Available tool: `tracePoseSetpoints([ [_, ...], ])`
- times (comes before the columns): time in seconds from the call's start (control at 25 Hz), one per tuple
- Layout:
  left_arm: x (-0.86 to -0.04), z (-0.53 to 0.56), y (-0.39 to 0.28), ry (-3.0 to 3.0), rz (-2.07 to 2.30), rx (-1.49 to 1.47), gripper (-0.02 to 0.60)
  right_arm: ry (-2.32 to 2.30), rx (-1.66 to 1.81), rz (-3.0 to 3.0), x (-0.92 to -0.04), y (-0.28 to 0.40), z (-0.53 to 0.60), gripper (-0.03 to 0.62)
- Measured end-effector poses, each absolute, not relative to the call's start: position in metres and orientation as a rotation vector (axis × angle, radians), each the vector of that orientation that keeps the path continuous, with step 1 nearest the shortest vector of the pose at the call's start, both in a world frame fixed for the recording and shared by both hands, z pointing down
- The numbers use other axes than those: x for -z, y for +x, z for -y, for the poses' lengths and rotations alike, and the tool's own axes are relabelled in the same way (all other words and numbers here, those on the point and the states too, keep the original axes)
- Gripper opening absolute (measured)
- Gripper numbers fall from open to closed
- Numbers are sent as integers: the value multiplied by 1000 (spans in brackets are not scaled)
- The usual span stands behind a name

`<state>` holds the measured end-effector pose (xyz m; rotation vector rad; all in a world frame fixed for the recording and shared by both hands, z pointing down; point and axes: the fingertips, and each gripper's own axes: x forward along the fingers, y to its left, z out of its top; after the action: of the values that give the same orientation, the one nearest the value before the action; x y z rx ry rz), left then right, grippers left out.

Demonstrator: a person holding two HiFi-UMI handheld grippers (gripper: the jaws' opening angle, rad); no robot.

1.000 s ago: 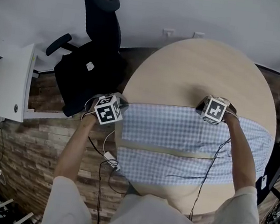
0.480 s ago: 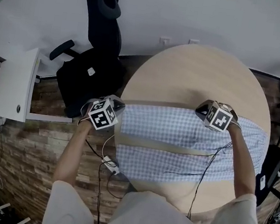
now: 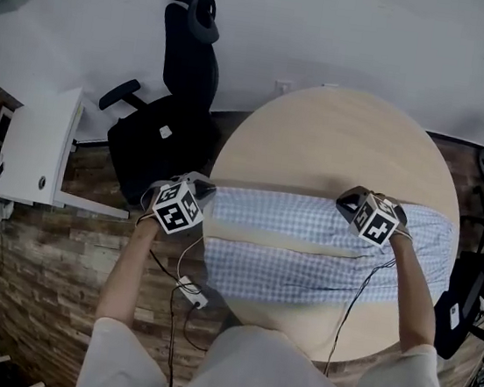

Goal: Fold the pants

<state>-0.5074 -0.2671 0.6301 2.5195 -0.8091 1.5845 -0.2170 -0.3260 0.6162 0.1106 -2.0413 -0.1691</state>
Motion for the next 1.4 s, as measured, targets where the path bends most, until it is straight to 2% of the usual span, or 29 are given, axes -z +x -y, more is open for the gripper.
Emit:
tracePoseSetpoints([
  [0.68, -601, 127, -490, 2550, 1015, -1661, 43, 137, 308, 2092, -589, -192, 172, 32],
  [1.4, -700, 8, -475, 2389, 929, -1685, 43, 1, 252, 2024, -679, -175, 56, 32],
])
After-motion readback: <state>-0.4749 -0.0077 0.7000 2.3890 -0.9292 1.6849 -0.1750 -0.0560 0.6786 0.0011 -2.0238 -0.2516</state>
